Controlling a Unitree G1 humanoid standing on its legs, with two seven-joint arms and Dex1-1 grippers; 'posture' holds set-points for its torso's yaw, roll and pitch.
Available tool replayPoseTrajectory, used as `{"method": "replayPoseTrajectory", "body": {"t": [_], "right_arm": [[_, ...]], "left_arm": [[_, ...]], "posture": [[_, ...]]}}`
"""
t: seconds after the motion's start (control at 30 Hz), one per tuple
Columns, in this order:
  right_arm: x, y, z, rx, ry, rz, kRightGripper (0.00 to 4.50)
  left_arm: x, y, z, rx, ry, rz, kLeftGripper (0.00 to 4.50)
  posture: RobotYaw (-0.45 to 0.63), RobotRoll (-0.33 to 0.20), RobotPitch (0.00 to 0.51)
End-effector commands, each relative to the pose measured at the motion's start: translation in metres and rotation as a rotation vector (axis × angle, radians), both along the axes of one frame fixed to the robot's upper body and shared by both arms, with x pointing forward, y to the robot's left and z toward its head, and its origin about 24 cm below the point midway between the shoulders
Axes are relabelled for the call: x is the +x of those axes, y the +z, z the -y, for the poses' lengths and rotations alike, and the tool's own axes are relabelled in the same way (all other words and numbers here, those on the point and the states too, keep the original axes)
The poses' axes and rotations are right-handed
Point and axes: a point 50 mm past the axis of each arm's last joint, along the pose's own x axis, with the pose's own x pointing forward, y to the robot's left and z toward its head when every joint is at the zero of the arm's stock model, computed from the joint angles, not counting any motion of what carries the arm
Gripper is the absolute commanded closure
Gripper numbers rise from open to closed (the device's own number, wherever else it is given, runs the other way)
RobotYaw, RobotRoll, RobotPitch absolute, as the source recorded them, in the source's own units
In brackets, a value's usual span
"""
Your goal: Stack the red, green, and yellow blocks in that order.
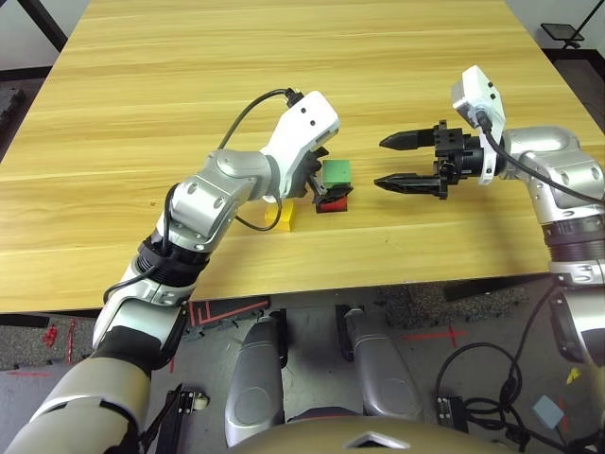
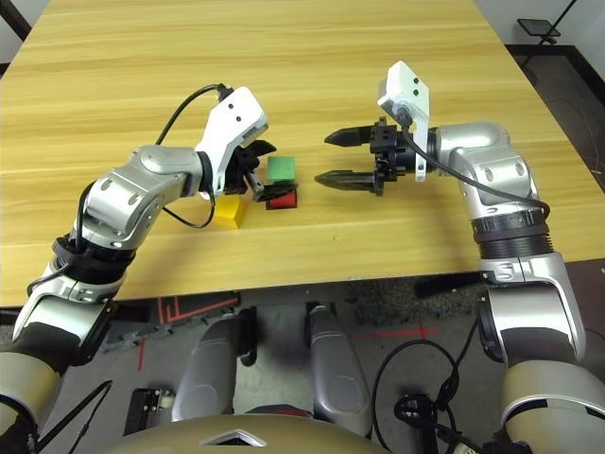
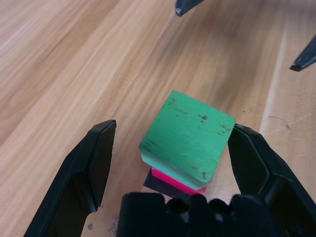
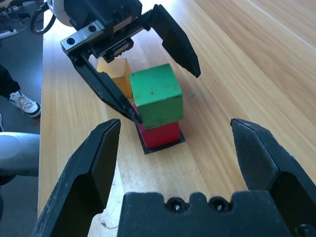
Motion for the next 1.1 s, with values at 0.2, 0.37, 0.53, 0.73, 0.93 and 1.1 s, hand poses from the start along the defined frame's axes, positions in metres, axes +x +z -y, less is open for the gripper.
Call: {"method": "replayPoseTrajectory", "body": {"t": [0.2,0.37,0.53,0.73,0.93,1.1], "right_arm": [[0.004,0.0,-0.004,-0.009,0.017,0.003,0.0],[0.006,0.0,-0.004,-0.01,0.019,0.005,0.0],[0.006,0.0,-0.004,-0.01,0.023,0.009,0.0],[0.006,0.0,-0.001,-0.018,0.019,0.009,0.0],[0.007,0.0,-0.001,-0.02,0.018,0.008,0.0],[0.007,0.0,-0.002,-0.017,0.021,0.009,0.0]], "left_arm": [[-0.008,0.012,-0.003,-0.032,-0.06,-0.035,0.03],[-0.001,0.019,-0.018,0.001,-0.044,-0.019,0.03],[0.006,0.02,-0.043,0.057,-0.001,-0.011,0.03],[-0.004,0.017,-0.074,0.105,-0.107,-0.033,0.03],[-0.015,0.012,-0.087,0.121,-0.207,-0.038,0.03],[-0.015,0.01,-0.082,0.098,-0.226,-0.029,0.03]], "posture": [[0.24,0.049,0.192],[0.24,0.049,0.188],[0.24,0.047,0.184],[0.25,0.044,0.186],[0.25,0.046,0.19],[0.25,0.045,0.188]]}}
